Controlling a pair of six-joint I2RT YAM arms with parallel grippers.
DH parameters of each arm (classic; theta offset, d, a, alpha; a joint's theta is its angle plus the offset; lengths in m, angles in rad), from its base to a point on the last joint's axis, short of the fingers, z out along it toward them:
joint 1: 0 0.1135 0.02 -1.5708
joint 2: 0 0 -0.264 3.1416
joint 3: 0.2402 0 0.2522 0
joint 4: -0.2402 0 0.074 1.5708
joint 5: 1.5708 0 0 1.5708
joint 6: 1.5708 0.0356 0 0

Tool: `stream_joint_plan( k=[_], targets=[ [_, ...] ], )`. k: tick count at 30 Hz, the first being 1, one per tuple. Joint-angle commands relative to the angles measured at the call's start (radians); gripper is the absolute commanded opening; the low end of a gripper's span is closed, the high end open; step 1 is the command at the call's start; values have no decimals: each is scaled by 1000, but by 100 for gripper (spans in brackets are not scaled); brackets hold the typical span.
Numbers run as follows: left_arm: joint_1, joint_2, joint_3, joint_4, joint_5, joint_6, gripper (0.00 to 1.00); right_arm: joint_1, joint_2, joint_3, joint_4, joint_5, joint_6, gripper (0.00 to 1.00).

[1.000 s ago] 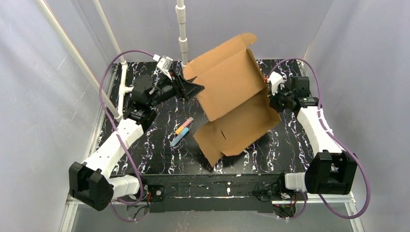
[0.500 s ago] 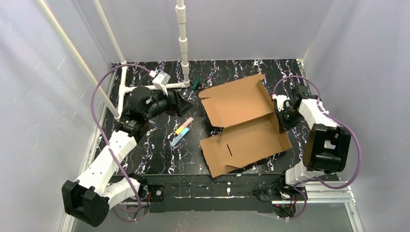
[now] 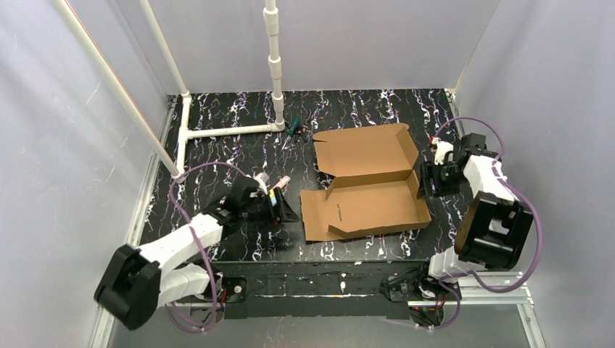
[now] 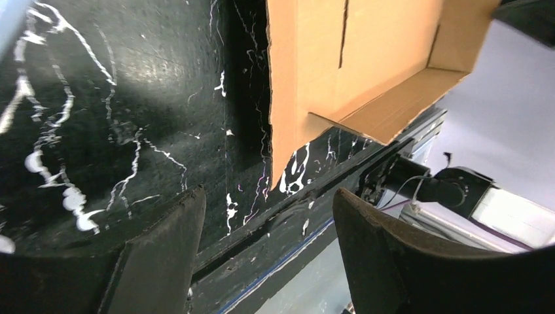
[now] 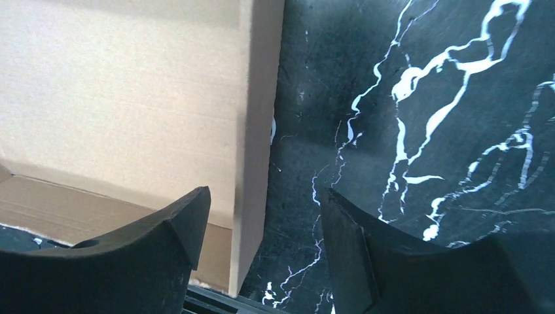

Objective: Fold the paper box

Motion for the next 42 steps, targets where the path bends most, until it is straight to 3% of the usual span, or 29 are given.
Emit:
stream_joint_plan(
  k=[1, 6, 11, 12, 13, 14, 15, 19, 23, 24, 27, 28, 32, 35, 37, 39, 41, 42],
  targets=[
    [-69, 133, 67, 91, -64, -58, 69, 2, -82, -13, 2, -12, -60, 68],
    [-98, 251, 128, 85, -65, -94, 66, 16, -30, -26, 79, 5, -32, 62],
    [-131, 270, 131, 83, -112, -116, 65, 90, -1, -56, 205, 47, 30, 59],
    [-133, 269, 130, 81, -117, -122, 63, 109, 6, -63, 237, 70, 44, 54],
    [-137, 268, 129, 78, -125, -124, 62, 127, 12, -72, 263, 96, 57, 45],
    [-148, 266, 135, 40, -158, -135, 62, 155, 27, -87, 309, 166, 88, 10],
    [-152, 265, 134, 33, -171, -141, 62, 158, 30, -89, 320, 189, 103, 1],
    [-158, 268, 130, 54, -207, -148, 62, 175, -5, -105, 375, 259, 170, 1],
    [-158, 252, 196, 18, -250, -48, 63, 191, -24, -95, 403, 203, 258, 1],
    [-157, 241, 215, 8, -264, -10, 63, 196, -10, -75, 364, 175, 261, 4],
    [-151, 198, 260, -36, -289, 114, 64, 195, 12, -9, 257, 103, 190, 43],
    [-148, 175, 270, -58, -295, 156, 64, 192, -18, 3, 239, 108, 150, 52],
    [-102, 105, 287, -101, -273, 273, 62, 179, -194, 32, 183, 165, -29, 75],
    [-51, 137, 316, -53, -173, 285, 45, 185, -312, 29, 93, -15, -248, 83],
    [-43, 214, 368, -34, -116, 292, 28, 201, -346, 20, -89, -259, -536, 83],
    [-43, 298, 410, 10, -55, 295, 13, 246, -364, -17, -347, -451, -947, 82],
    [-47, 368, 442, 52, -26, 299, 6, 322, -383, -86, -504, -528, -1282, 84],
    [-50, 397, 460, 80, -31, 313, 5, 358, -390, -115, -504, -540, -1325, 84]
  ],
)
